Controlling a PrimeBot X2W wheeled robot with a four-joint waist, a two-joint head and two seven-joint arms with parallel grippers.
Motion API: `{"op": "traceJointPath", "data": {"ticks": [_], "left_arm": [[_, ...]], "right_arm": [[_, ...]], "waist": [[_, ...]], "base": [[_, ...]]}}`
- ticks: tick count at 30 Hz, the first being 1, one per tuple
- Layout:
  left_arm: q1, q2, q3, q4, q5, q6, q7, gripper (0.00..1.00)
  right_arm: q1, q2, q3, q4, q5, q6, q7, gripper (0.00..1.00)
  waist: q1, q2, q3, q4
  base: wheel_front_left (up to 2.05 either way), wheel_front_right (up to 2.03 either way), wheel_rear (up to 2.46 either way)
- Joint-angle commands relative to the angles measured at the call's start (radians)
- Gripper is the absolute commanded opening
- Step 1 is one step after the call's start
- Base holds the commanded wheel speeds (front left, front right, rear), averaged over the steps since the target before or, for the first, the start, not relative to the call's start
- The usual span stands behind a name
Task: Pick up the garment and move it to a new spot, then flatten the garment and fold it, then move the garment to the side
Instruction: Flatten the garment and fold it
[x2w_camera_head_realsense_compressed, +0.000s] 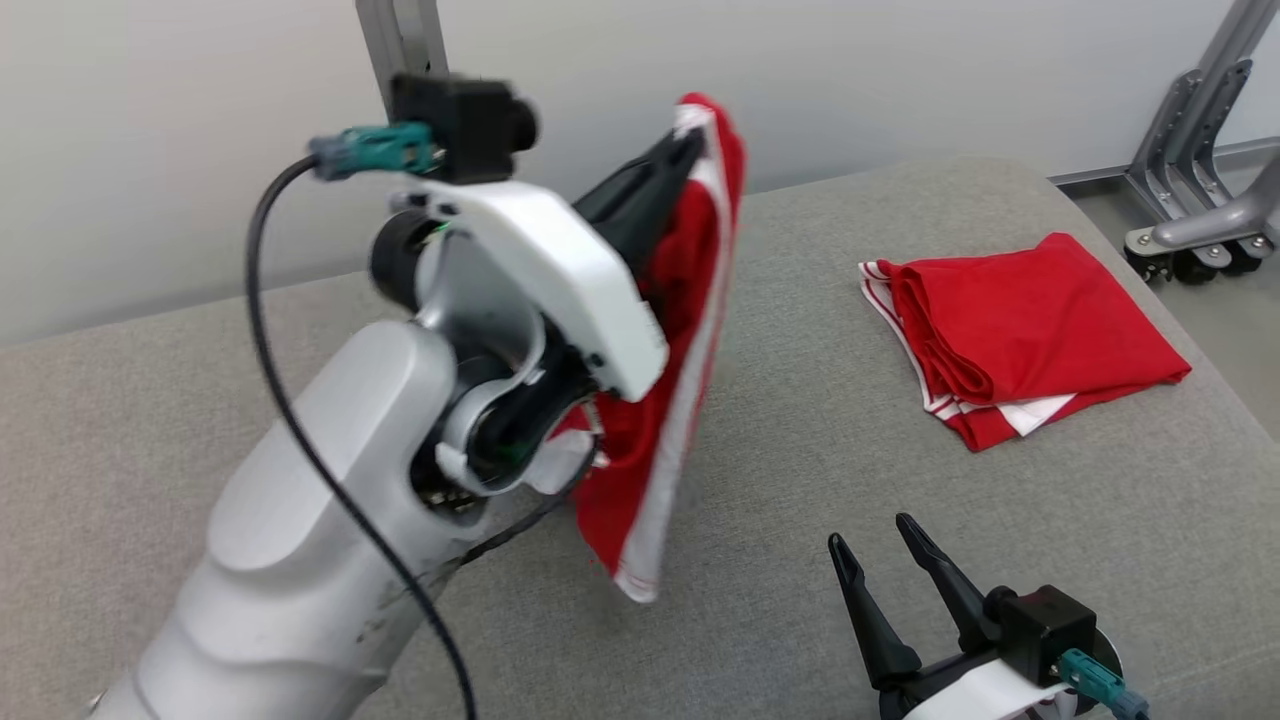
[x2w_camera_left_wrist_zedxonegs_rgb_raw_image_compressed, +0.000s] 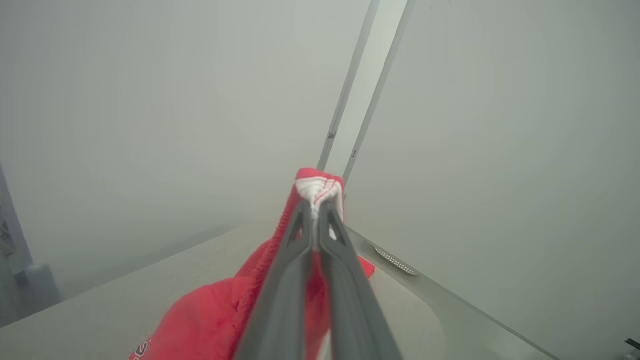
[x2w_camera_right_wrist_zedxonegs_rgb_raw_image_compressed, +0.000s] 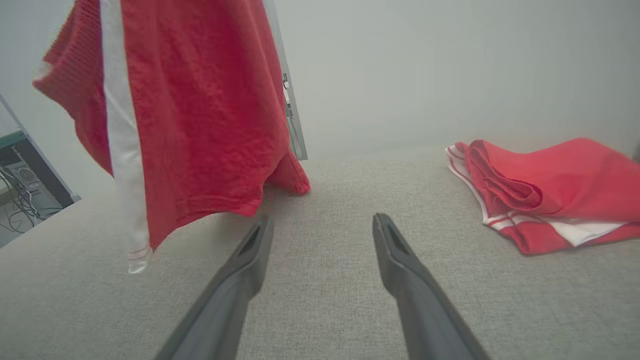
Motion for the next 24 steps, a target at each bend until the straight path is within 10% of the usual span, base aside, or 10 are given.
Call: {"op": "traceJointPath", "data": {"ticks": [1, 10, 24], "left_arm": [[-0.035, -0.019, -0.008, 0.004, -0.011, -0.004, 0.020, 0.00], [-0.084, -0.066, -0.008, 0.246, -0.045, 0.041, 0.074, 0.00], [0.136, 0.089, 0.110, 0.579, -0.075, -0.014, -0.116, 0.00]], "right_arm": [[0.006, -0.005, 0.000, 0.002, 0.006, 0.000, -0.001, 1.00], [0.003, -0.005, 0.008, 0.001, 0.010, 0.000, -0.001, 1.00], [0.009, -0.005, -0.008, -0.021, 0.009, 0.000, -0.001, 1.00]], "waist": [[0.0000, 0.0000, -0.003, -0.011], [0.0000, 0.0000, -0.010, -0.039], [0.0000, 0.0000, 0.024, -0.025]], "base": [[0.00, 0.00, 0.00], [0.00, 0.00, 0.00], [0.00, 0.00, 0.00]]}}
